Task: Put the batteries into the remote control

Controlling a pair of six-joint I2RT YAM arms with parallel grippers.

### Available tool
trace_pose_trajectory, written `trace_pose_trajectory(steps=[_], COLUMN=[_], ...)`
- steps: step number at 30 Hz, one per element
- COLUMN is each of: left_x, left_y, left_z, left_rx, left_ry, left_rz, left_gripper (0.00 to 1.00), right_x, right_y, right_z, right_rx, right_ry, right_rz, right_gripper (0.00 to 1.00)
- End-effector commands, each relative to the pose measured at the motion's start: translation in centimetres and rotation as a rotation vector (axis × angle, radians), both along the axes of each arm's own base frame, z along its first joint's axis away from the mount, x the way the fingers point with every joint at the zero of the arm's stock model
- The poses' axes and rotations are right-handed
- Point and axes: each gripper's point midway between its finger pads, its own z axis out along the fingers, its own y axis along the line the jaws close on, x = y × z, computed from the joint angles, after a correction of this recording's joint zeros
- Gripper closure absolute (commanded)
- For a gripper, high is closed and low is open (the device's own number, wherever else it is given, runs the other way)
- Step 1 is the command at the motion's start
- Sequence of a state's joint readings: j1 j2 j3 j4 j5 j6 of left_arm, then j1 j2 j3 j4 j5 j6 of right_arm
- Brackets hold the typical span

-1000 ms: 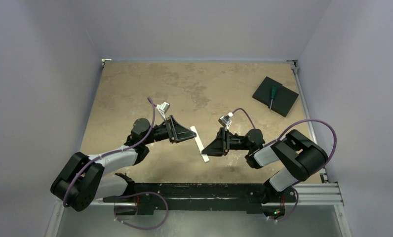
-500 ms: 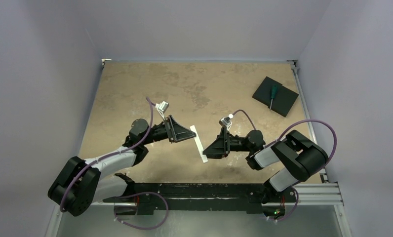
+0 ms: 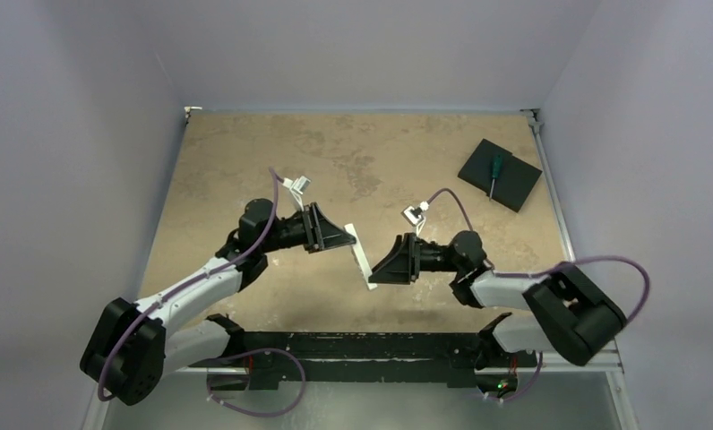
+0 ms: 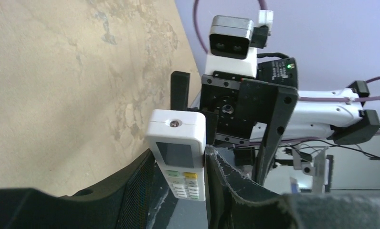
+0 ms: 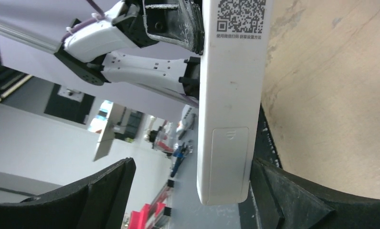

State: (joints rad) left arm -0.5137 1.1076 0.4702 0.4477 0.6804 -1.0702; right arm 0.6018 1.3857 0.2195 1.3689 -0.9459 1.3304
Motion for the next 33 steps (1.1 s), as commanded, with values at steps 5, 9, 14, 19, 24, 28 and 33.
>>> trace_pose_trajectory(steps=[5,9,14,19,24,28,33], left_x=[1.0,1.6,2.5,3.1,3.1,3.3,4.4], left_y=[0.9,1.2,2.4,3.0,2.4,1.4,1.2], left_z=[-1.0,-1.5,-2.7,-3.4,-4.7,-6.3,-8.1], left_rx=[0.177,0.258,0.407,0.529,0.72,0.809,0.937], left_ry=[-0.073,-0.076,-0.058,-0.064,-0.091,-0.077,-0.082], left_rz=[0.02,0.024,0.048,0.079,0.107,0.084,0.104], left_gripper=[1.0,1.0,1.0,1.0,1.0,1.0,1.0], right_x=[3.8,6.1,6.7,7.4,7.8,7.6,7.4], right_y=[-0.4,-2.1,-3.5,-4.9,-5.8,-6.1,-6.7], right_z=[-0.8,-1.9,-2.0,-2.2,-2.4,-2.3,-2.7], right_rx=[-0.31,-0.495,-0.579,-0.632,-0.659,-0.664,-0.684], right_ry=[-0.302,-0.349,-0.395,-0.41,-0.41,-0.416,-0.419], right_rz=[-0.16,-0.278,-0.334,-0.418,-0.475,-0.481,-0.498], right_gripper=[0.01,0.01,0.01,0.01,0.01,0.01,0.01])
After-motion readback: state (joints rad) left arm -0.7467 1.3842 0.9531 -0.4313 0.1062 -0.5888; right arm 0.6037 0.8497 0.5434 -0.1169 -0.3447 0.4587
